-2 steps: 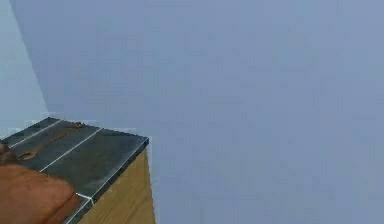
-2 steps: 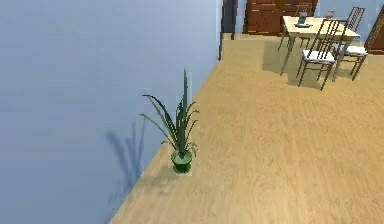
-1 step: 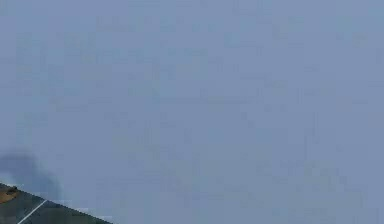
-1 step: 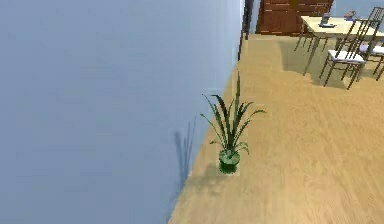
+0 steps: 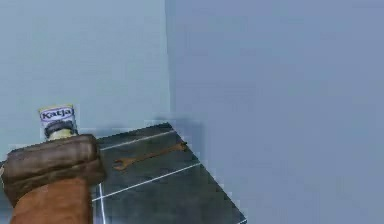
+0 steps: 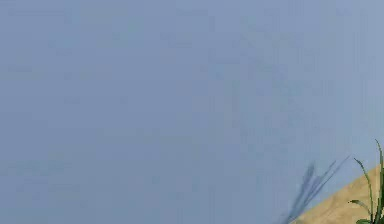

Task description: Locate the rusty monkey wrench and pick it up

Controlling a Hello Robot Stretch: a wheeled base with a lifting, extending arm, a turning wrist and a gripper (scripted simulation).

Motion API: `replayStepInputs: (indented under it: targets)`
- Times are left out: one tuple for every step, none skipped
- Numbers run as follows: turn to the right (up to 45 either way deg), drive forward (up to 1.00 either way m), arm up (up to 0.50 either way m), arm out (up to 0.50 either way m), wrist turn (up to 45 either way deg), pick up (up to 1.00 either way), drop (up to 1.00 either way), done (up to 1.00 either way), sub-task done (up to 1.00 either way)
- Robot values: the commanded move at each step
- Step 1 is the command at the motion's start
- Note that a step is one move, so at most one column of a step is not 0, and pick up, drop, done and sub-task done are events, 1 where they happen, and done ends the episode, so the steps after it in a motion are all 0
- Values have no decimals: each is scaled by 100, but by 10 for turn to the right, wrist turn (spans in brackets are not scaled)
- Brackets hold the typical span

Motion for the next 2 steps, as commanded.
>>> replayStepInputs:
  targets:
    - [-450, 0, 0, 0, 0, 0, 0, 0, 0]
    - [-450, 0, 0, 0, 0, 0, 0, 0, 0]
